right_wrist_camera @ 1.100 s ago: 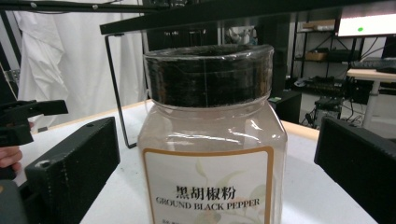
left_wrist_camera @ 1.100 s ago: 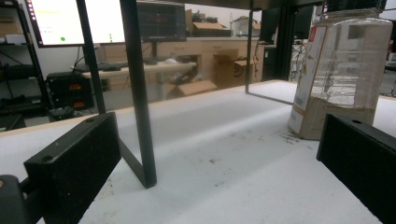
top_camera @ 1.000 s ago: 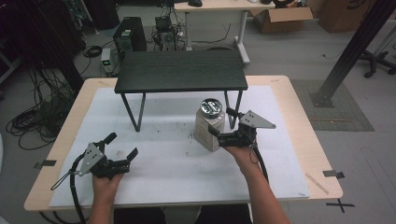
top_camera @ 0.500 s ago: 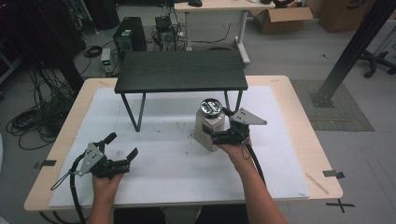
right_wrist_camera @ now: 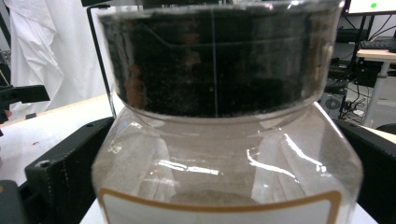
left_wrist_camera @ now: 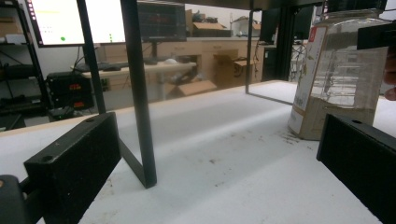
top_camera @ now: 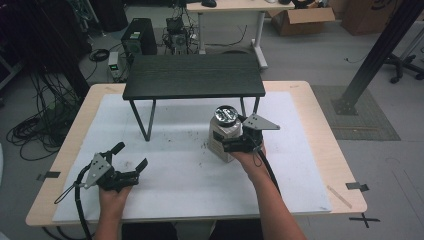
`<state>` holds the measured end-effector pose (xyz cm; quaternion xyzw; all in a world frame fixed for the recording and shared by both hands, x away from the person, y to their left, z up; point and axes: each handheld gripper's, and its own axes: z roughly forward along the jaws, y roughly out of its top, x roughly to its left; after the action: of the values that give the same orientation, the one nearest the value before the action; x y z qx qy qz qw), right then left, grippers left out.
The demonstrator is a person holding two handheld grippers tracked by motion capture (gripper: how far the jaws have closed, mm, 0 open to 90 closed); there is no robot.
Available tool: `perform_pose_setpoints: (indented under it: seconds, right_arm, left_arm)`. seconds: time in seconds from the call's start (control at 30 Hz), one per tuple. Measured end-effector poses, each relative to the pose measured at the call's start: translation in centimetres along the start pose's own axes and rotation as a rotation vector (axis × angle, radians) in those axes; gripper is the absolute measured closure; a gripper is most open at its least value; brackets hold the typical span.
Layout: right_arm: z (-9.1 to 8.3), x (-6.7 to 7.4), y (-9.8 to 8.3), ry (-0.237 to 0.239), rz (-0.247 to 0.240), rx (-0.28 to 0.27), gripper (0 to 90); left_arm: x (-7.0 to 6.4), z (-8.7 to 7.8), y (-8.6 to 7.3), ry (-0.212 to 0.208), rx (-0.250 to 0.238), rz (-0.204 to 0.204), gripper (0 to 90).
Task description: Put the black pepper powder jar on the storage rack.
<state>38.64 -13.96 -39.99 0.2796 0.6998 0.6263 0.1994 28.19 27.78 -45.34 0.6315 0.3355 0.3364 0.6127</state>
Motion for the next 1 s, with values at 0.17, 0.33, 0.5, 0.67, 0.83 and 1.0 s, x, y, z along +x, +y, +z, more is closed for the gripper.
perform_pose_setpoints:
  seconds: [0.17,0.33,0.5,0.67,0.83,1.0]
  right_arm:
    - [0.38,0.11,0.04,-0.002,0.001,0.010,0.0]
    - [0.57,0.26,0.04,-0.002,-0.002,0.010,0.0]
    - [0.64,0.34,-0.02,-0.014,-0.001,0.012,0.7]
    - [0.59,0.38,0.07,-0.012,-0.006,0.007,4.5]
    - [0.65,0.50,0.09,-0.005,-0.015,0.003,7.5]
    - [0.74,0.53,0.04,-0.013,-0.009,0.004,8.4]
  left_arm:
    - [0.00,0.00,0.00,0.000,0.000,-0.001,0.3]
    - [0.00,0.00,0.00,0.000,0.000,-0.001,0.2]
    - [0.00,-0.01,0.00,0.000,-0.001,-0.001,0.3]
    - [0.01,-0.02,0.00,0.001,-0.002,0.001,0.2]
    - [0.00,-0.02,-0.01,0.001,-0.002,0.000,0.2]
    - [0.00,-0.02,-0.01,0.000,-0.002,0.000,0.3]
